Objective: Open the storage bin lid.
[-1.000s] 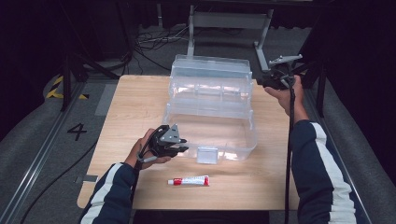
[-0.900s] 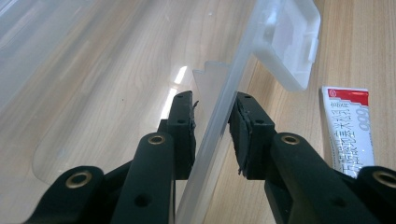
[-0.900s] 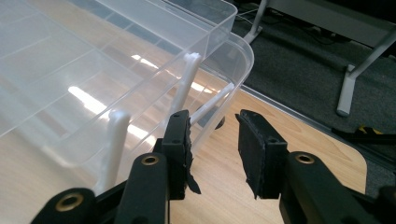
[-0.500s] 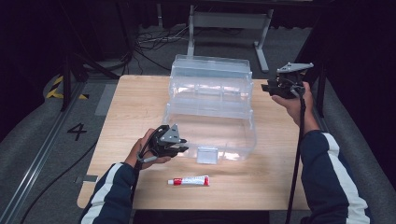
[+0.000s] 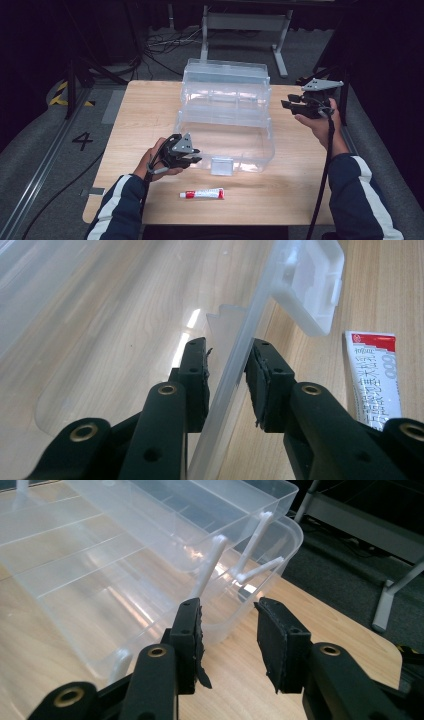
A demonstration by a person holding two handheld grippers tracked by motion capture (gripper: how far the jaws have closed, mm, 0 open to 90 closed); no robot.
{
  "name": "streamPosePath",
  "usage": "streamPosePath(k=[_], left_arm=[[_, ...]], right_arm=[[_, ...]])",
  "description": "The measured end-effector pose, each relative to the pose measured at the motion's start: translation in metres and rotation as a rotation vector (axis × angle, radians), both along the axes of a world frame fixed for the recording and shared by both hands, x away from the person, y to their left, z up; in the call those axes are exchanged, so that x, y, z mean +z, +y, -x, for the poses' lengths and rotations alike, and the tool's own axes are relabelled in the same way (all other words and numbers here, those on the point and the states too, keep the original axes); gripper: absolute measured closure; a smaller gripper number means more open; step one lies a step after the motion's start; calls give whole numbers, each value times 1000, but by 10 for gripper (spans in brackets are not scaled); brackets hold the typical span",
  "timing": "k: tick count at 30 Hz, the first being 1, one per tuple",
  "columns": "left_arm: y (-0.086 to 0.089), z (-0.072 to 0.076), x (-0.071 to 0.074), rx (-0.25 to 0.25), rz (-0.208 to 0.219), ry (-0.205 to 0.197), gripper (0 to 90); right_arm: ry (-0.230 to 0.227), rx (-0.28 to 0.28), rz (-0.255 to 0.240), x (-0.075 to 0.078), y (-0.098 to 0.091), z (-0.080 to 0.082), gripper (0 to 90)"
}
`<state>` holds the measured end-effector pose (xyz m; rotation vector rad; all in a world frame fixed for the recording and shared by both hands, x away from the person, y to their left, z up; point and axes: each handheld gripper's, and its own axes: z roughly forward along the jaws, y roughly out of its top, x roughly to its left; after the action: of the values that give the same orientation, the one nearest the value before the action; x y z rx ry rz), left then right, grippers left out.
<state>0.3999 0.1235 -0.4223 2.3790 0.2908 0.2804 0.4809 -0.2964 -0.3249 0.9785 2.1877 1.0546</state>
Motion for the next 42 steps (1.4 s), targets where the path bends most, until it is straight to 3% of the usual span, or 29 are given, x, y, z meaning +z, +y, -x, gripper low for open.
streamPosePath(k=[16,22,35,42], left_arm=[[0,0,0,1,0,0,708],[0,0,0,2,-1,-1,708],[0,0,0,4,-2,-3,706],[0,0,0,3,-5,-5,706]], right_arm=[[-6,66,-14,-14,-10,37,604],[-14,119,-12,-23,-11,56,597],[11,170,9,-43,-10,80,581],[35,230,30,-54,-4,95,575]])
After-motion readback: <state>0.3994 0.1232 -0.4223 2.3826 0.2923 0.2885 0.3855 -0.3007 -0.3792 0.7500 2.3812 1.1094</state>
